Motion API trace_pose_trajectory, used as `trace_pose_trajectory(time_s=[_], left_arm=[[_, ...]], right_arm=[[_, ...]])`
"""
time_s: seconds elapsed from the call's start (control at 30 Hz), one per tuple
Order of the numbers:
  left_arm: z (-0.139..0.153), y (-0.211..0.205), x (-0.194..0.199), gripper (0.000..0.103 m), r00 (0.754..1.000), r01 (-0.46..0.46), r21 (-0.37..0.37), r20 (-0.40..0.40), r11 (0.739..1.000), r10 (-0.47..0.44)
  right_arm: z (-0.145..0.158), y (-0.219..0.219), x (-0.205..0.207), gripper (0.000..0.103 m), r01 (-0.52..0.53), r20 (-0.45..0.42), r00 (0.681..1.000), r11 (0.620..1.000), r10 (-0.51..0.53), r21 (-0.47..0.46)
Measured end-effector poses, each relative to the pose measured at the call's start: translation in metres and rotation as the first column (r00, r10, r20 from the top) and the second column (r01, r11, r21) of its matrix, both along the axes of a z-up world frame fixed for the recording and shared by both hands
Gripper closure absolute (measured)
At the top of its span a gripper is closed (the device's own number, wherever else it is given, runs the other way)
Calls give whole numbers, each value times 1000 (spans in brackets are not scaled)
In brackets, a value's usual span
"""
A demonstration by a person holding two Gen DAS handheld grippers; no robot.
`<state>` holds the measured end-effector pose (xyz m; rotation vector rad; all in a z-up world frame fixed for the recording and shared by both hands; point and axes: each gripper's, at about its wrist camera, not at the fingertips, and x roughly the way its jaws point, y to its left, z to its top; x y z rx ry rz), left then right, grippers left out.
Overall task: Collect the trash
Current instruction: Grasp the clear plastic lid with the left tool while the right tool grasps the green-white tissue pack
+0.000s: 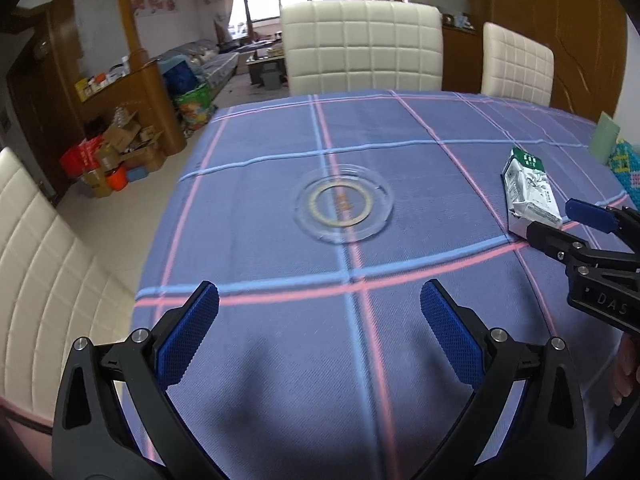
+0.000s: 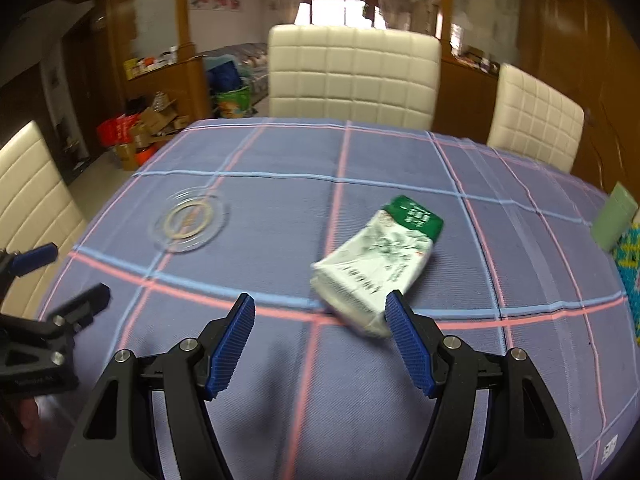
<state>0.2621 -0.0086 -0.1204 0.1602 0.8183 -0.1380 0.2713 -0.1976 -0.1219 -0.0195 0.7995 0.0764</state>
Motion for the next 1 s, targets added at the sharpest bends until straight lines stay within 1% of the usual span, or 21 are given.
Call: trace_pose_trajectory(time_s=[0.1,0.23,0.37,0.53,0.6,0.63,0.67,0.8,0.87,0.97,1.0], left_arm=[[-12,-16,26,4,1000,6,39,-18,999,-6],[-23,-26,61,4,999,7,49,-45,999,-5],[-31,-26,88,4,997,3,31,-75,1000,-1],[-33,-24,116,4,995,0,-17,-104,1000,-2],[-34,-23,118,4,994,1,-26,-109,1000,-3],[-35,-23,120,5,993,2,-34,-115,999,-6],[-35,-22,120,14,993,3,-40,-117,999,-8],[-35,-24,110,14,994,18,-26,-103,999,-21],[-33,-25,105,15,995,30,-15,-92,999,-32],[-29,-25,90,15,995,49,-5,-86,999,-49],[-27,-25,84,15,995,55,-2,-83,999,-55]], right_arm=[[-5,-7,15,30,9,-6,1000,1000,-9,18],[-11,-10,31,28,25,-8,1000,1000,-25,11],[-18,-15,49,28,66,-23,998,998,-66,-8],[-24,-17,62,28,70,-34,997,998,-70,-7],[-27,-17,64,28,65,-48,997,998,-65,8],[-27,-18,64,31,63,-52,997,998,-61,25],[-27,-18,64,34,58,-52,997,998,-56,38],[-27,-9,58,43,14,-60,998,999,-12,39],[-25,-1,52,46,-17,-66,998,999,20,46],[-20,9,40,53,-58,-64,996,998,60,36],[-19,12,37,53,-68,-64,995,997,70,36]])
